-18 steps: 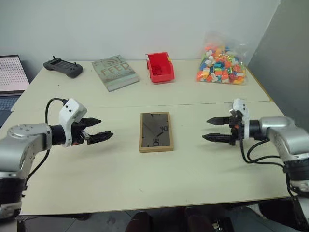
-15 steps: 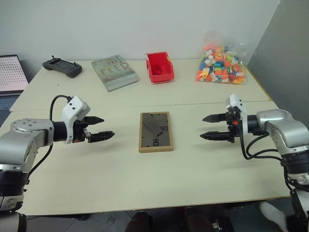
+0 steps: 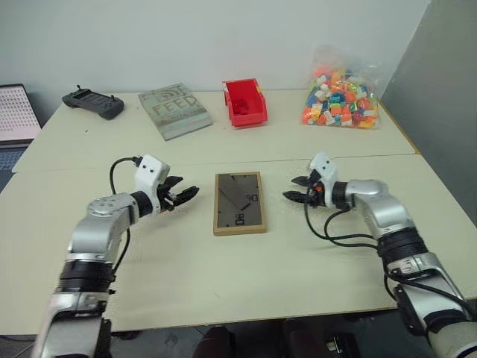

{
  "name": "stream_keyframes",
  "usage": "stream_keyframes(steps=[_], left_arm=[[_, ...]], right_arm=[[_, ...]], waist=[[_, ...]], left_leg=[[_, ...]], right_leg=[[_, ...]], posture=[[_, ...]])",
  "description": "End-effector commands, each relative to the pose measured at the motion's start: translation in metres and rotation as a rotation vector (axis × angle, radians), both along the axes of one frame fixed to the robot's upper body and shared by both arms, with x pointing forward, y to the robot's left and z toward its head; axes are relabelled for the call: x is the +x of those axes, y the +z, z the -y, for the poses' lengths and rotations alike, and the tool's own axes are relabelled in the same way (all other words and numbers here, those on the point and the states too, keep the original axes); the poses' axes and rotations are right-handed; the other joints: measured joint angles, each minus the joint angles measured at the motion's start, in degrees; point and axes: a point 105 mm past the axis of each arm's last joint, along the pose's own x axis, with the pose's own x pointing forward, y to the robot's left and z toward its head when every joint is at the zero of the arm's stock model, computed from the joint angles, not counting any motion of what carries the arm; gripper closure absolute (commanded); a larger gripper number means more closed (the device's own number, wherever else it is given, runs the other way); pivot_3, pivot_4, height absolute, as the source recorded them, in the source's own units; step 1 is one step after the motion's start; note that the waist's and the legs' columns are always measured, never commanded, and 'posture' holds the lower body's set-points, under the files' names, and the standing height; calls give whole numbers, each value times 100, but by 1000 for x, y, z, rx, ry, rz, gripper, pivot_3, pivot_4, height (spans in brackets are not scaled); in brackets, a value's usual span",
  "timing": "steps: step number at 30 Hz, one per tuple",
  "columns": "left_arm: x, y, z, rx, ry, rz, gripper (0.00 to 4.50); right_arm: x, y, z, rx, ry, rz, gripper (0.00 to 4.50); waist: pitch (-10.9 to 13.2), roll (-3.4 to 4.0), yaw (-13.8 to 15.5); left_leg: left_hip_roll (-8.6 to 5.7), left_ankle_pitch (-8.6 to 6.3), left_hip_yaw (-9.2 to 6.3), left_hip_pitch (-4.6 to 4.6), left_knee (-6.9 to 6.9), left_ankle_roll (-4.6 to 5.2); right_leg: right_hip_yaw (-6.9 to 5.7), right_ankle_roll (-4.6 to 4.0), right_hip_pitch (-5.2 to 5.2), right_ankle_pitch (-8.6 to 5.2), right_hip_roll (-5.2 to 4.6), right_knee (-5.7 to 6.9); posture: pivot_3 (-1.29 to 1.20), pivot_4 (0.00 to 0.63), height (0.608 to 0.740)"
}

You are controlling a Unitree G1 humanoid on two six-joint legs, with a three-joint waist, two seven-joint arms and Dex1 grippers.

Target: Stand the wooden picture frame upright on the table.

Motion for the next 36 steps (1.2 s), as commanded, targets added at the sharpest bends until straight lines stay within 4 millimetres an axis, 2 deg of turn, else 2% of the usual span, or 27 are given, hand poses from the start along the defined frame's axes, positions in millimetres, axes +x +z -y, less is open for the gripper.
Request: stream_keyframes(steps=[1,5,9,12,16,20,23,27,29,33,36], left_arm=[[18,-1,6,50,76,81,2041],[29,-10,20,21,114,101,2970],[27,-16,41,2,67,99,3855],[23,-15,49,-12,34,96,4444],[10,-19,58,-7,-26,45,4475],[-13,-24,59,37,-74,17,4475],[-27,-27,59,44,-94,-12,4475],[-62,-31,73,47,-214,-78,4475],[-77,-34,72,68,-253,-114,4475],[-96,-36,59,104,-264,-180,4475],[-107,-34,37,128,-250,-229,4475]], right_arm=[[13,2,-9,-35,-61,101,2487],[16,-6,-28,-56,-75,129,3490],[16,-10,-41,-34,-76,127,4431],[11,-11,-52,-19,-41,121,4500],[-4,-12,-69,8,55,87,4500],[-28,-10,-85,87,162,23,4500],[-46,-7,-88,117,225,-14,4500],[-68,-8,-79,72,300,-47,4500],[-74,-10,-74,49,316,-55,4500],[-75,-15,-59,-38,293,-36,4500],[-62,-27,-26,-219,223,28,4500]], waist=[[-2,-1,1],[-7,-6,-7],[-9,-8,-23],[-9,-8,-36],[-9,-7,-36],[-10,-7,-37],[-10,-7,-33],[-10,-7,-21],[-10,-7,-21],[-10,-7,-15],[-10,-7,-6]], left_leg=[[0,0,0,-1,0,0],[-3,1,4,-7,4,-1],[-3,2,14,-24,9,-3],[-2,2,14,-22,9,-3],[-2,2,14,-22,9,-3],[-2,2,13,-23,9,-3],[-2,1,11,-22,5,-3],[-4,0,8,-22,8,0],[-4,0,7,-21,7,0],[-3,-1,4,-20,6,1],[-4,-11,3,-16,6,19]], right_leg=[[0,1,0,1,0,0],[5,2,-11,2,-3,6],[15,2,-36,2,-3,26],[16,2,-38,2,-2,33],[18,2,-39,2,-2,34],[19,2,-38,2,-2,32],[24,2,-41,1,0,31],[22,2,-37,1,-1,32],[22,2,-36,1,-1,31],[19,1,-35,1,0,32],[17,1,-30,1,0,31]], posture=[[0,150,740],[0,150,740],[0,150,740],[0,150,740],[0,150,740],[0,150,740],[0,150,740],[0,150,740],[0,150,740],[0,150,740],[0,150,740]])
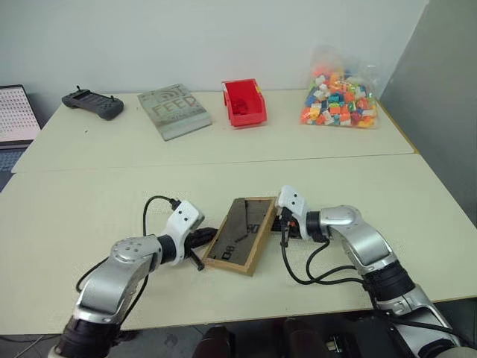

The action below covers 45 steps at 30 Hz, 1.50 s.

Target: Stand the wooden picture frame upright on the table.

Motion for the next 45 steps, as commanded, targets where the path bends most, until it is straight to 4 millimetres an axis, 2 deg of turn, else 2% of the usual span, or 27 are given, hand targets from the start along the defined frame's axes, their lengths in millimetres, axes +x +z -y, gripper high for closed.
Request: stream_keyframes(steps=[1,3,6,8,11,14,17,18,22,24,28,33,40,45], left_arm=[[-11,16,-24,21,7,-5,4475],[-15,19,-37,40,23,-21,4475],[-20,23,-57,73,29,-42,4475],[-25,26,-59,39,14,-77,4475],[-43,38,-51,-184,-45,-253,3996],[-50,45,-50,-341,-51,-398,3263],[-44,45,-54,-440,-7,-511,2613],[-43,47,-53,-482,0,-555,2274],[-38,55,-45,-640,-24,-746,1335],[-29,49,-43,-641,-1,-770,829],[-24,39,-32,-637,-45,-846,46],[-26,17,-16,-594,-104,-916,46],[-22,-5,5,-586,-148,-924,46],[-15,-10,10,-619,-127,-889,46]], right_arm=[[13,-3,35,-181,-43,136,4500],[17,-5,53,-242,-64,150,4500],[19,2,74,-256,-106,148,4500],[17,7,78,-251,-111,138,4500],[8,13,81,-235,-97,106,4500],[0,14,79,-221,-73,76,4500],[-7,9,77,-228,-48,48,4500],[-9,7,76,-229,-41,43,4500],[-11,7,69,-205,-30,26,4500],[-11,8,62,-189,-24,25,4500],[-10,6,48,-185,12,28,4500],[-13,9,19,-140,68,26,4500],[-12,14,-16,-83,99,34,4500],[-12,13,-23,-73,102,33,4500]], waist=[[0,0,2],[-1,2,13],[-2,0,41],[-2,0,61],[-2,0,74],[-2,0,55],[-2,0,38],[-1,-1,37],[-1,-1,23],[-1,-1,12],[-2,-2,1],[-2,-1,-14],[-12,11,30],[-31,22,128]], left_leg=[[0,0,1,1,1,0],[0,0,3,3,-2,0],[0,0,-3,9,-2,1],[0,-1,-5,11,-1,1],[0,-1,-7,10,-1,2],[3,-2,-11,8,-2,4],[3,-2,-15,11,-2,5],[4,-3,-21,12,-2,5],[2,-2,-26,14,0,4],[1,-1,-26,16,-1,2],[2,10,-25,19,-1,-18],[2,12,-21,25,-7,-20],[-3,12,-20,29,-2,-20],[-11,11,-24,47,1,-18]], right_leg=[[0,0,0,0,0,0],[2,0,2,-1,0,-4],[-5,0,14,-1,0,-11],[-6,0,19,0,0,-16],[-9,-1,23,-1,0,-22],[-17,0,27,-1,0,-28],[-22,0,32,-1,1,-26],[-28,0,33,-1,2,-28],[-33,0,40,-1,2,-28],[-31,0,40,-1,2,-27],[-28,0,39,-1,3,-26],[-20,-2,36,-2,4,-26],[-15,-2,41,-1,1,-26],[-19,-1,67,-1,-7,-36]], posture=[[0,150,740],[0,150,740],[0,150,740],[0,150,740],[0,150,740],[0,150,740],[0,150,740],[0,150,740],[0,150,740],[0,150,740],[0,150,740],[0,150,740],[0,150,740],[0,150,740]])
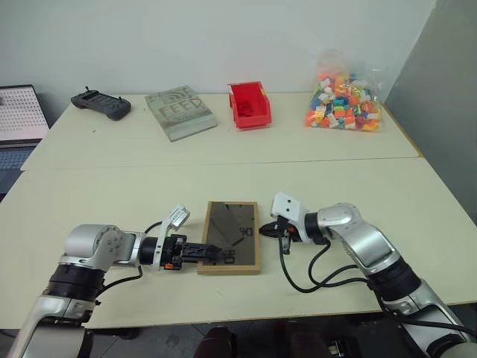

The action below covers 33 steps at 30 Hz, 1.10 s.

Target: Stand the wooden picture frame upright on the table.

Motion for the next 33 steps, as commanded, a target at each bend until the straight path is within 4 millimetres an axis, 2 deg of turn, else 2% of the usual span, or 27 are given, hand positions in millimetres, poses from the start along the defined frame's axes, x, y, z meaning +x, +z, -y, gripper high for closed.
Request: stream_keyframes(steps=[1,5,8,12,17,20,22,25,28,31,33], left_arm=[[4,-13,2,35,39,-4,46],[4,-11,4,5,68,1,46],[3,-8,1,-2,88,37,534],[2,0,-7,-9,106,34,1357],[-7,13,-13,-16,93,40,2512],[-9,19,-14,-24,98,49,3178],[-5,24,-14,-30,113,79,3215],[8,33,-13,-23,156,145,3215],[29,64,-13,-84,219,261,3215],[38,89,-9,-108,236,368,3215],[38,98,-3,-95,220,437,3215]], right_arm=[[2,8,-3,6,3,34,4500],[3,5,-1,7,-11,28,4500],[3,2,0,4,-19,27,4500],[7,2,2,4,-37,30,4500],[22,2,15,-3,-102,58,4500],[32,9,22,8,-140,92,4500],[41,23,28,42,-172,132,4500],[49,54,32,136,-191,176,4500],[38,103,30,322,-131,85,3949],[31,126,33,356,-54,77,3177],[31,142,27,426,-33,39,2800]], waist=[[-2,0,42],[-7,5,54],[-13,6,37],[-14,5,4],[-14,4,-108],[-14,3,-115],[-14,3,-112],[-12,3,-106],[-11,1,-98],[-7,-11,-91],[-7,-11,-103]], left_leg=[[-1,0,0,4,0,1],[-1,-1,-2,13,1,2],[0,-1,-2,15,1,2],[3,-1,-2,14,-2,1],[7,-1,-2,12,-10,1],[7,-1,-1,9,-14,1],[7,-1,-1,8,-13,1],[7,-1,-2,5,-13,1],[7,-1,-4,2,-12,1],[7,-1,-8,-8,-8,1],[7,-1,-5,-4,-11,1]], right_leg=[[0,1,5,0,0,-2],[-2,1,13,1,0,0],[-1,1,13,1,0,1],[-2,1,11,1,1,1],[-2,0,2,0,4,1],[0,0,-3,0,5,2],[1,0,-3,0,5,1],[0,0,-6,0,5,1],[-3,0,-6,0,5,0],[-8,0,-10,1,5,-2],[-4,0,-8,1,5,-7]], posture=[[0,150,740],[0,150,740],[0,150,740],[0,150,740],[0,150,740],[0,150,740],[0,150,740],[0,150,740],[0,150,740],[0,150,740],[0,150,740]])
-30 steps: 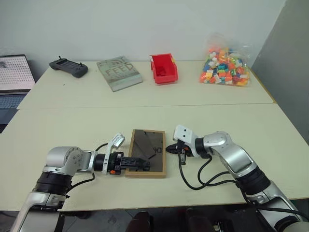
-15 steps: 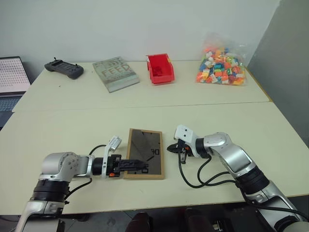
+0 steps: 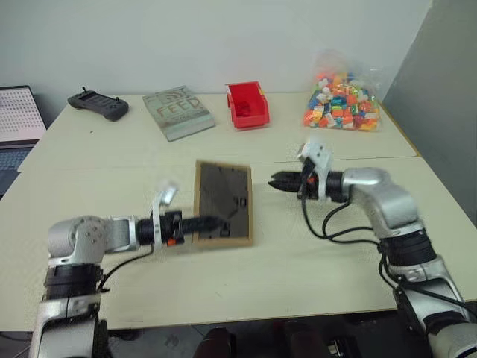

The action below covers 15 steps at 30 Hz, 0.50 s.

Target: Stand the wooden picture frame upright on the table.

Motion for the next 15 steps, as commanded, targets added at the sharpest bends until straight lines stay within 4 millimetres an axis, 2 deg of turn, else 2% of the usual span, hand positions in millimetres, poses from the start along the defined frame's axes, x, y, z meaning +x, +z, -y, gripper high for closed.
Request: stream_keyframes(steps=[1,5,8,11,15], left_arm=[[-1,30,10,-3,-19,182,3215],[1,39,21,-5,-10,259,3215],[2,44,25,-15,1,294,3215],[2,45,27,-12,4,303,3215],[1,42,29,-10,13,302,3215]], right_arm=[[-4,35,-9,132,74,-21,2582],[7,52,-27,181,87,-11,1545],[8,64,-47,213,140,-8,835],[6,64,-65,202,181,-5,74],[-2,58,-87,175,231,7,16]], waist=[[0,0,-12],[0,0,-43],[0,0,-41],[0,0,-39],[0,0,-34]], left_leg=[[0,0,2,2,-1,0],[-1,0,8,3,-5,-1],[-1,1,11,-2,-6,-1],[-1,1,13,-5,-6,-1],[-2,1,12,-7,-6,-2]], right_leg=[[3,0,0,0,0,-1],[16,0,-9,0,1,1],[20,0,-20,0,2,8],[22,0,-23,1,1,7],[22,0,-25,1,1,6]], posture=[[0,150,740],[0,150,740],[0,150,740],[0,150,740],[0,150,740]])
